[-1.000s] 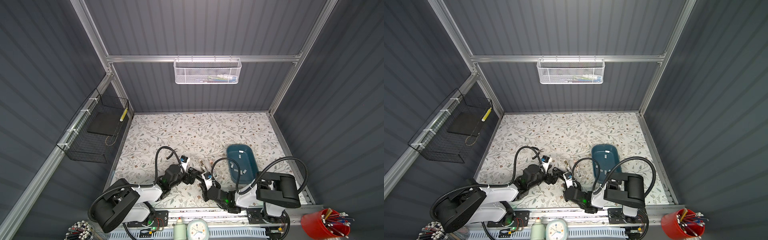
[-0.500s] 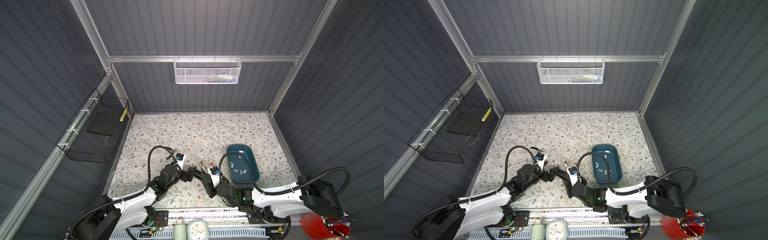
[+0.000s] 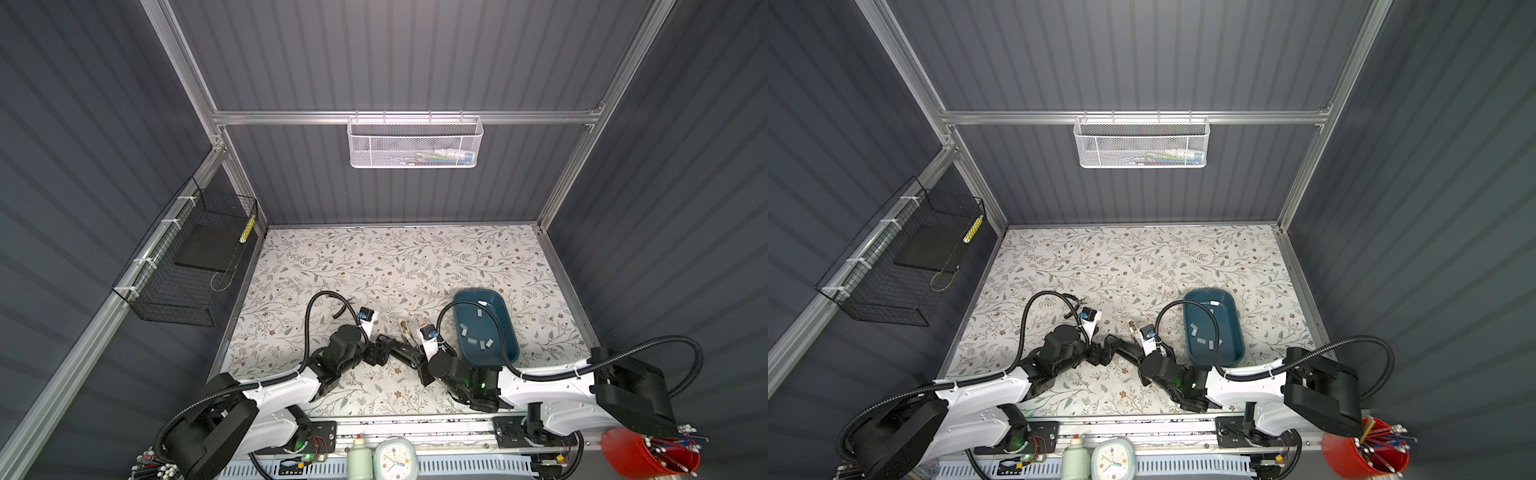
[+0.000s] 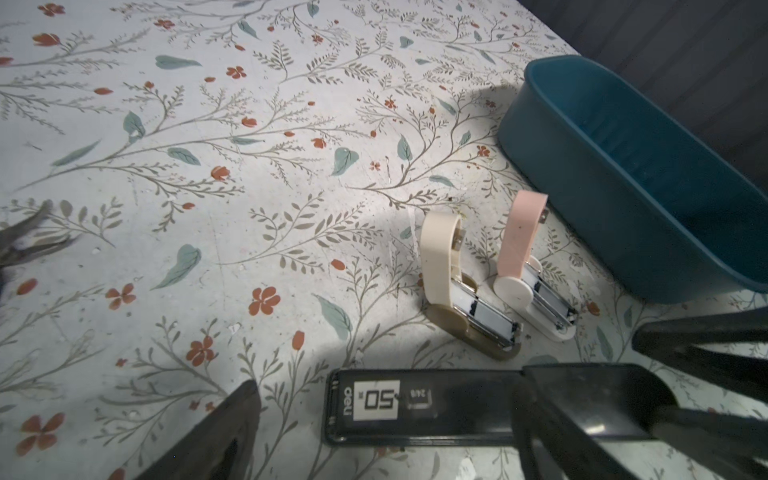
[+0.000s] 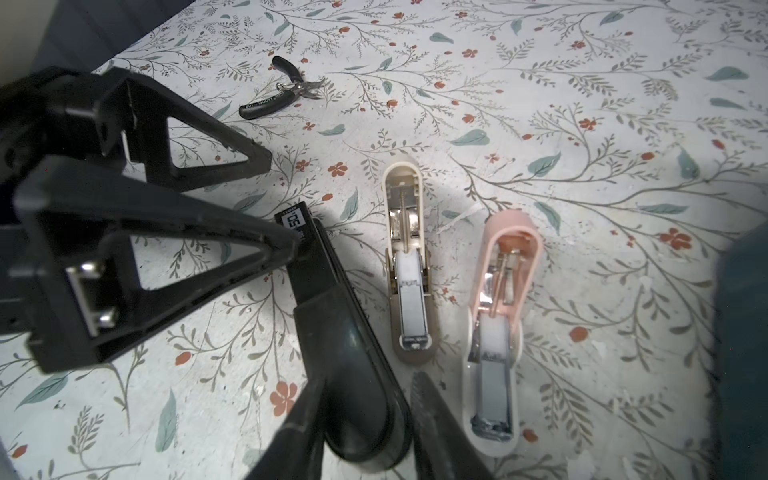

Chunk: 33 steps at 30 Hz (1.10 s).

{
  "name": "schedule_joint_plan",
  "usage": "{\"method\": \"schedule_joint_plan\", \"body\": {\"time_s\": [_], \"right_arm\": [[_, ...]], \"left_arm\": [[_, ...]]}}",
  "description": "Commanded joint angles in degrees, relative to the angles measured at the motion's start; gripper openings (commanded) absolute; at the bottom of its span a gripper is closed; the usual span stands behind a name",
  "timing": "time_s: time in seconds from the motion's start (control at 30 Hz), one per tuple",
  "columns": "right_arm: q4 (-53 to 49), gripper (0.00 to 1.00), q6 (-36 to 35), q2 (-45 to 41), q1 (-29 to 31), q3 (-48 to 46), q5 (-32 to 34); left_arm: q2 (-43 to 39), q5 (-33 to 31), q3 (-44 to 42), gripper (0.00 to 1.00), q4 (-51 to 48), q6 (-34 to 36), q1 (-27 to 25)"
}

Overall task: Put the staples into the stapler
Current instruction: 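Hold the closed black stapler with both grippers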

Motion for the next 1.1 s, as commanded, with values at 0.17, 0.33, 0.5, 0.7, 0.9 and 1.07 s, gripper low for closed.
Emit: {"method": "schedule_joint_plan", "body": {"time_s": [0.17, 0.33, 0.5, 0.7, 0.9, 1.07], "right_arm": [[3.57, 0.25, 1.85, 4.67, -1.36, 0.68, -1.91], [6.22, 0.21, 5.86, 7.76, -1.34, -2.06, -2.14], [10.61, 0.19, 10.62, 13.07, -0.36, -5.24, -1.05], [12.96, 0.18, 12.42, 16.76, 1.2, -5.94, 0.32], [13.31, 0.18, 11.65, 18.81, 2.0, -5.06, 1.46], [13.87, 0.18, 12.64, 22.09, 2.17, -5.06, 1.92]], "left_arm": [[4.42, 2.45, 2.33, 0.93, 3.21, 0.75, -0.33], [4.4, 2.68, 1.68, 0.93, 4.38, 0.72, -0.37], [5.55, 3.68, 1.02, 0.93, 6.52, 0.54, -0.67], [4.58, 3.15, -0.36, 0.93, 8.45, 0.66, -0.8], [6.12, 1.15, -0.56, 0.93, 9.82, 0.32, -0.86], [10.71, 0.15, -0.95, 0.92, 14.06, -1.03, -1.01]]}}
